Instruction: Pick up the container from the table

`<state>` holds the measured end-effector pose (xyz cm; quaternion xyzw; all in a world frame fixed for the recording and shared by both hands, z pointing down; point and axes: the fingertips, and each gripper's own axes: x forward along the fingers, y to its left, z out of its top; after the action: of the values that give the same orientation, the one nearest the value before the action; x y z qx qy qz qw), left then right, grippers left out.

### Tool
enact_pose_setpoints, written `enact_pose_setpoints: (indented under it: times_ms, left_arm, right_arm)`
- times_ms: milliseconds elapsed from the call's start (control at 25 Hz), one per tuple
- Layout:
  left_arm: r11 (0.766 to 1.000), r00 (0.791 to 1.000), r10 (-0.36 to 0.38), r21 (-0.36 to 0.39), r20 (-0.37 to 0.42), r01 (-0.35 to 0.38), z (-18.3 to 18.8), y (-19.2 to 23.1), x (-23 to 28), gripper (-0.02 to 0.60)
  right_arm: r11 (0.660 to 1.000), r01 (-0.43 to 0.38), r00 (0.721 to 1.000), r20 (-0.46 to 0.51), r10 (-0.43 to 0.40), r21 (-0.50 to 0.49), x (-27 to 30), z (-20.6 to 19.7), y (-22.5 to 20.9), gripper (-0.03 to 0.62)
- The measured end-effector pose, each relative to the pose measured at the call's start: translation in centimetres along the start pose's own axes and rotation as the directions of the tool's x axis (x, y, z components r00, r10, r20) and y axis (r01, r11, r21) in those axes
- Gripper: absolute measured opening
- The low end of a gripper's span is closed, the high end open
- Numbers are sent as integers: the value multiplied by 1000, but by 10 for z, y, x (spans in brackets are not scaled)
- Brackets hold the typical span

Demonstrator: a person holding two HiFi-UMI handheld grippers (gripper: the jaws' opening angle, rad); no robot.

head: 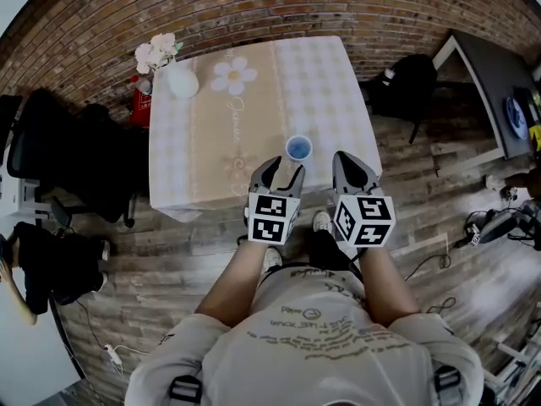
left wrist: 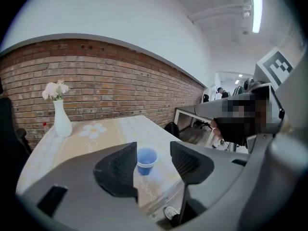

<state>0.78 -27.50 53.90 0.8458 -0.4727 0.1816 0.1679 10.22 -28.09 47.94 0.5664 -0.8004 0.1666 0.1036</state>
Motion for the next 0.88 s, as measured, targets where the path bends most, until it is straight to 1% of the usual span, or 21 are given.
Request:
enact_pose_setpoints:
  times_ms: [40, 120, 280, 440, 640, 800, 880]
  left_arm:
    - [1000, 1000, -9, -3, -10, 9, -4, -3, 4, 217]
    - [1000, 1000, -14, 0, -27, 14, -12, -5, 13, 247]
    - [1000, 998, 8, 14, -66, -7, -26, -2, 32, 275]
    - [1000, 993, 26, 3, -112, -26, -48, 0, 53, 288]
    - [999, 988, 54, 0, -144, -54, -72, 2, 82, 296]
    - [995, 978, 99, -4, -184, -102, -86, 9, 97, 296]
    - [994, 972, 111, -2, -207, -113, -92, 12, 107, 296]
  right_arm:
    - [1000, 2, 1000, -7, -2, 4, 0, -2, -4, 2]
    - [1000, 6, 1000, -18, -6, 10, -1, -7, -11, 2]
    - [1000, 17, 999, -34, -16, 17, 0, -13, -25, 2]
    - [999, 28, 998, -60, -26, 31, 0, -23, -40, 2]
    - [998, 40, 994, -101, -36, 46, 4, -37, -59, 2]
    - [997, 52, 990, -133, -44, 61, 7, -47, -74, 2]
    - [997, 54, 988, -146, -45, 60, 11, -50, -80, 2]
